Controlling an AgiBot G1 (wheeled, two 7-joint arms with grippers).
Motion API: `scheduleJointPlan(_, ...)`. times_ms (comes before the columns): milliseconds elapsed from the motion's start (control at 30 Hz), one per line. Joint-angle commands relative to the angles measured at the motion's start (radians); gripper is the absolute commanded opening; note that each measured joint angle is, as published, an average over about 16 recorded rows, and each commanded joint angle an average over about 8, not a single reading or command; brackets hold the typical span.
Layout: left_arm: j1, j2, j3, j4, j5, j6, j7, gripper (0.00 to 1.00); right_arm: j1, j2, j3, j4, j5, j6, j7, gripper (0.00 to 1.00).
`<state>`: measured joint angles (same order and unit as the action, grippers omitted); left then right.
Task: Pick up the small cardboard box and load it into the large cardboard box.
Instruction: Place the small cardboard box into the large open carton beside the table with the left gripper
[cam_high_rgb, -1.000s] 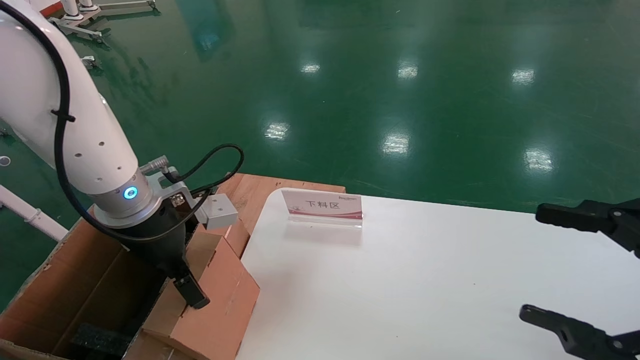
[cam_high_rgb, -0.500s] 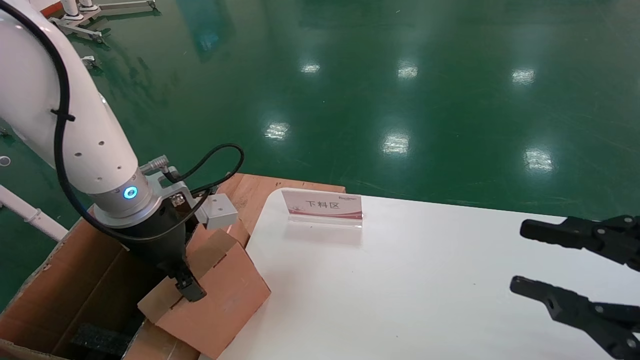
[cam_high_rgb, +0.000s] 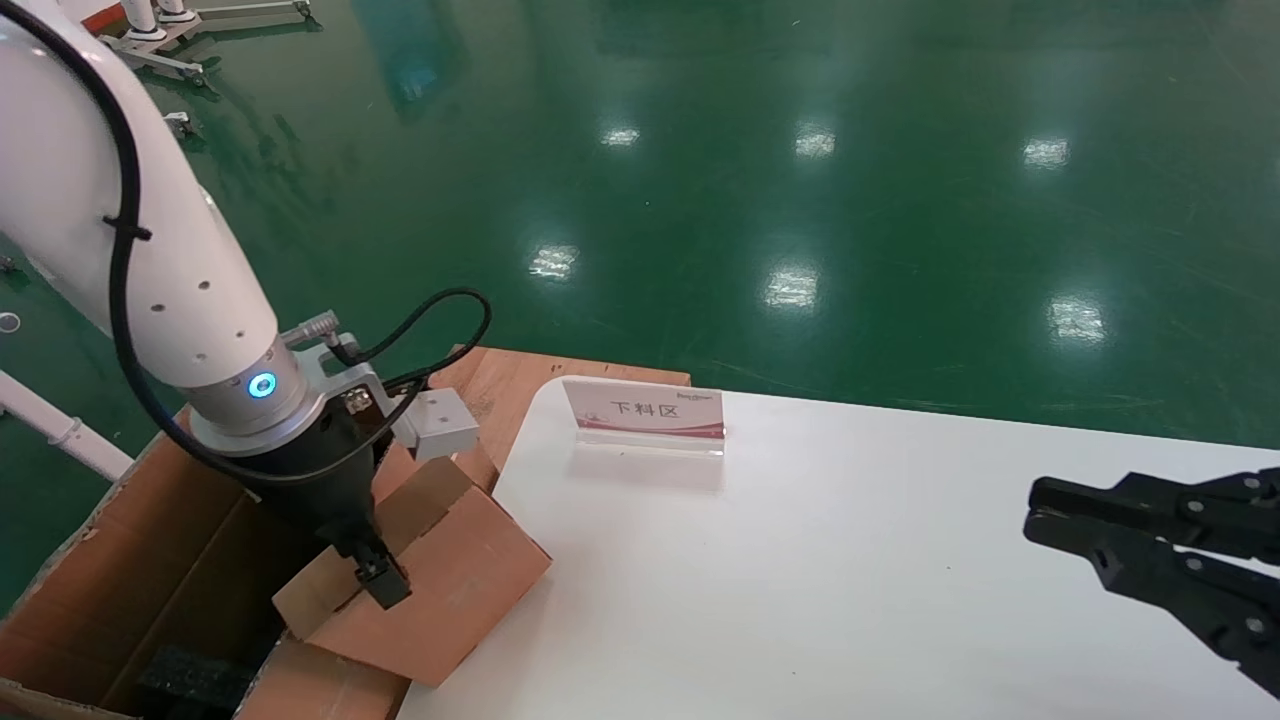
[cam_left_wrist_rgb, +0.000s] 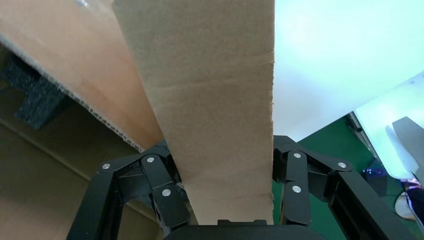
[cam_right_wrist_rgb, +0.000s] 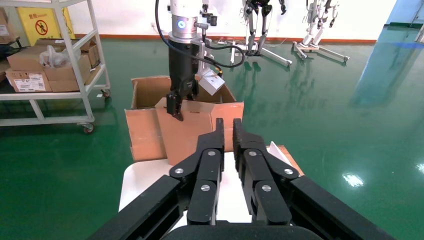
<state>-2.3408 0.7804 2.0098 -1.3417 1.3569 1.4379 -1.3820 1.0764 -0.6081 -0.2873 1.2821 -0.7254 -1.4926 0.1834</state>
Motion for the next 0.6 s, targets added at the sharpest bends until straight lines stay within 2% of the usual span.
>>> scheduleJointPlan(33, -0.005, 0.002, -0.008, 0.007, -0.011, -0.002, 0.011, 0.0, 0.0, 0.0, 0.0, 0.0, 0.0, 0.0, 0.0, 0.0)
scheduleJointPlan(300, -0.122, -0.015, -0.083, 0.025, -0.077, 0.016, 0.059, 0.0, 0.0, 0.0, -0.001, -0.001, 0.0, 0.0, 0.0, 0.0)
scheduleJointPlan(600, -0.329, -0.017, -0.126, 0.107, -0.037, 0.112, 0.094, 0.0, 0.001, 0.0, -0.001, -0.001, 0.001, 0.0, -0.001, 0.0)
